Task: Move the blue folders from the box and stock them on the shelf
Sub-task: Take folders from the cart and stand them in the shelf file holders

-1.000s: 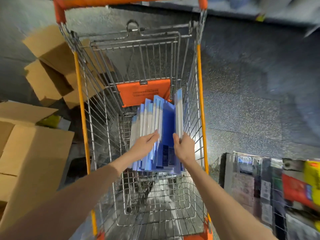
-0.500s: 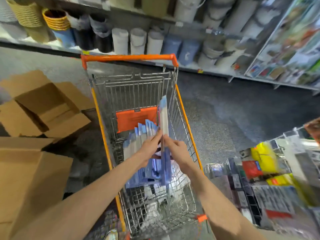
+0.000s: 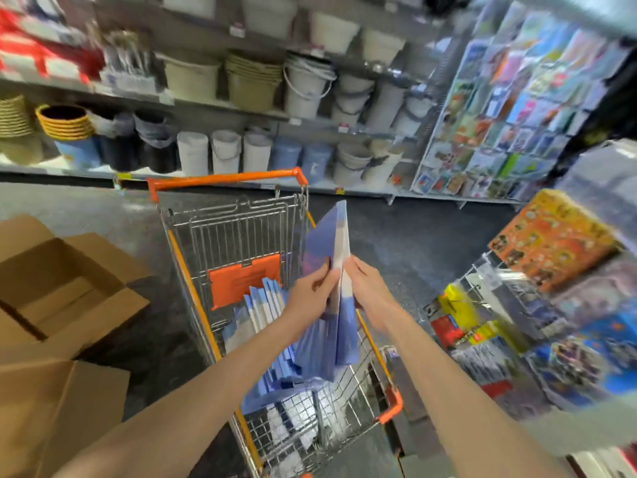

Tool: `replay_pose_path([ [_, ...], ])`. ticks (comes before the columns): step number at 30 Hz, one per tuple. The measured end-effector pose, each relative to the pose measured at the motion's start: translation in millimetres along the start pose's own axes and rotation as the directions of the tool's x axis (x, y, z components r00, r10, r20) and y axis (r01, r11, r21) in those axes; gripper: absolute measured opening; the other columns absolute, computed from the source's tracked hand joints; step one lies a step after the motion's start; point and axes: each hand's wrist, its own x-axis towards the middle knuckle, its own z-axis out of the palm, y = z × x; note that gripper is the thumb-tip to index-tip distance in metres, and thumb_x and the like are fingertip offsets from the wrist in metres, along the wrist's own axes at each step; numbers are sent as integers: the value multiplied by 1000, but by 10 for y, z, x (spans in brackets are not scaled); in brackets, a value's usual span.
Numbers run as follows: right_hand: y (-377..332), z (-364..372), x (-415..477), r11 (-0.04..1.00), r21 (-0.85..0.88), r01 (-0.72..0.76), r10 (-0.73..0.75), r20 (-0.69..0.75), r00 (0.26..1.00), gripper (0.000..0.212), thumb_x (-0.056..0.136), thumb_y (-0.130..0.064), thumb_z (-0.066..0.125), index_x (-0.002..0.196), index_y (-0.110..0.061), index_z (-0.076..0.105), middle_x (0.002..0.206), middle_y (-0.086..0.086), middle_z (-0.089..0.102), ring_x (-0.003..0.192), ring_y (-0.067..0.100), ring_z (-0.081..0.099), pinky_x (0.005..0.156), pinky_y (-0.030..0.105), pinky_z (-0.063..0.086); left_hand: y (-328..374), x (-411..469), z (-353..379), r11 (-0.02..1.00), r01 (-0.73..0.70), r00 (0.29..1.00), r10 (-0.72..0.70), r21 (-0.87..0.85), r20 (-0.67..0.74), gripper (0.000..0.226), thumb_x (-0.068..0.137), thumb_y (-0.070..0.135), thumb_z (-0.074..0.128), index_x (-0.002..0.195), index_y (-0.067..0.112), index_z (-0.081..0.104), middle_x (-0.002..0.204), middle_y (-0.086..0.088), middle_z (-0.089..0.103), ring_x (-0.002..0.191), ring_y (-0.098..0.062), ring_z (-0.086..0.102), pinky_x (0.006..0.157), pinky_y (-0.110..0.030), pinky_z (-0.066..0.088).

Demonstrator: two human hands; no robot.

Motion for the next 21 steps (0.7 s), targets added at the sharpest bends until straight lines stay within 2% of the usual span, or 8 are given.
replay_pose_path([
  [3,-39,-302,-252,979,202,-34,23,54,998,32,108,-21,39,127,-11,62,102,2,75,85,12,72,67,26,58,78,-17,233,994,-105,994,105,-1,13,44,99,35,62,143,28,55,112,12,67,97,-4,58,99,-41,52],
  [5,-2,-495,-408,955,296,-31,12,68,998,33,107,-19,39,133,-11,58,112,4,74,96,15,72,74,29,59,94,-21,401,993,-117,993,117,-22,20,50,99,33,62,147,26,50,108,10,67,93,-4,56,95,-33,51],
  [7,22,-732,-580,938,348,-2,-15,46,999,37,107,-22,39,139,-15,54,128,7,67,116,24,66,95,41,56,98,-10,605,989,-145,989,143,44,34,55,94,50,64,146,39,49,98,12,66,90,-4,55,95,-31,50],
  [9,74,-952,-732,915,402,19,-43,52,998,39,107,-23,38,143,-16,51,136,8,62,125,28,60,104,46,50,121,-9,776,983,-149,988,143,111,62,59,85,68,61,140,53,47,94,15,61,87,-4,53,88,-29,48],
  [11,73,-1193,-913,904,428,21,-47,48,998,38,107,-25,37,143,-20,51,138,5,62,126,25,60,99,41,53,169,-35,1001,978,-166,984,155,129,92,66,78,78,57,140,58,44,96,16,57,88,-4,54,89,-31,49],
  [14,62,-1539,-1190,894,445,47,-72,38,997,37,107,-25,36,140,-25,52,136,-1,63,124,20,61,92,32,56,232,-147,1357,966,-197,975,175,167,136,78,76,81,56,146,50,43,99,17,57,90,-3,57,95,-36,52],
  [19,121,-2016,-1562,865,497,68,-74,-6,997,33,107,-22,38,135,-24,55,128,-2,68,116,17,66,84,29,57,429,-526,1903,972,-200,968,176,127,177,52,98,47,59,148,40,43,120,19,68,107,0,64,82,-14,53],
  [21,155,-2170,-1670,860,505,69,-76,-6,997,35,107,-22,39,138,-21,53,129,-2,67,117,18,66,84,28,57,482,-638,2075,973,-200,967,176,119,185,56,99,46,58,151,38,41,126,15,67,112,-4,64,89,-22,56],
])
